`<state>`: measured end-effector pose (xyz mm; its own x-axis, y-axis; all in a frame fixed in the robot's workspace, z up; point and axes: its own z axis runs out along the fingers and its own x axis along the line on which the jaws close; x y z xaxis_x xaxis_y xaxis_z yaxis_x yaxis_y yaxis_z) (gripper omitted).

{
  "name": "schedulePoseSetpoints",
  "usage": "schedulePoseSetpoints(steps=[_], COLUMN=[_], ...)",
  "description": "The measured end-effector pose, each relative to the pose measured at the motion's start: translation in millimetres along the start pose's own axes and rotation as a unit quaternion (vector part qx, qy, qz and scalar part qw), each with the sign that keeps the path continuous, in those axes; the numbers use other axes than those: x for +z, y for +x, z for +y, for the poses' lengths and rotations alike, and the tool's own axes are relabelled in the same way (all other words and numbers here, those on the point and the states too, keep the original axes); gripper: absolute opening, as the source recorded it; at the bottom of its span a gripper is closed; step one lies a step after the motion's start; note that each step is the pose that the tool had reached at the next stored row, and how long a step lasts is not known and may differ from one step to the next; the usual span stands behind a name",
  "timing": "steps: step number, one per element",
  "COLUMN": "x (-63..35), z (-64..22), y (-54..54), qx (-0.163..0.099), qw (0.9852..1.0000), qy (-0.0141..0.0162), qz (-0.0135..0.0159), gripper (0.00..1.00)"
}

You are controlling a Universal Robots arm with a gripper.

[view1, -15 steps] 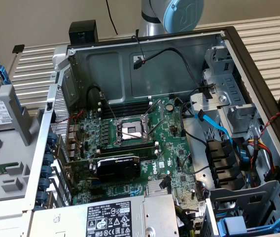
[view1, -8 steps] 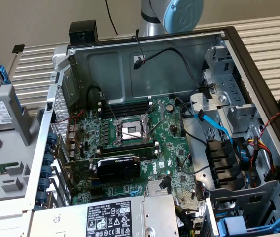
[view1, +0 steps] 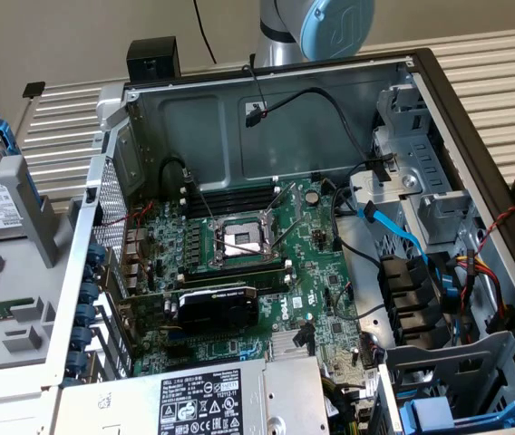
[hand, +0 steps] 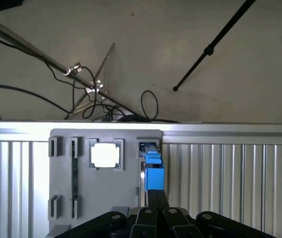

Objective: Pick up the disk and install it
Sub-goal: 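Pick up the disk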

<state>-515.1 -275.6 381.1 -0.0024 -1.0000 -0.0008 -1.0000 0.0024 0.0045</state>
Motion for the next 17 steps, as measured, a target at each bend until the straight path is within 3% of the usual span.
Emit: schedulePoseSetpoints(steps=[4,7,8,10,13,14,17], x=[0.2,0.3,0.4,0.7,1.7,2.1,4.6], z=[0.0,0.0,0.0,-0.1,0.0,0.0,-0.1], y=[0.1,0.1,0.1,0.1,0.1,0.1,-0.1], qx=[0.0,0.0,0.0,0.0,0.0,0.0,0.0], qw=[1.0,1.0,1.0,1.0,1.0,1.0,1.0], qy=[0.0,0.0001,0.0001,0.0001,0.0001,0.0001,-0.0001], qz=[0.0,0.0,0.0,0.0,0.0,0.0,0.0004], gripper=[0.17,0.36,0.36,0.48,0.53,0.6,0.6])
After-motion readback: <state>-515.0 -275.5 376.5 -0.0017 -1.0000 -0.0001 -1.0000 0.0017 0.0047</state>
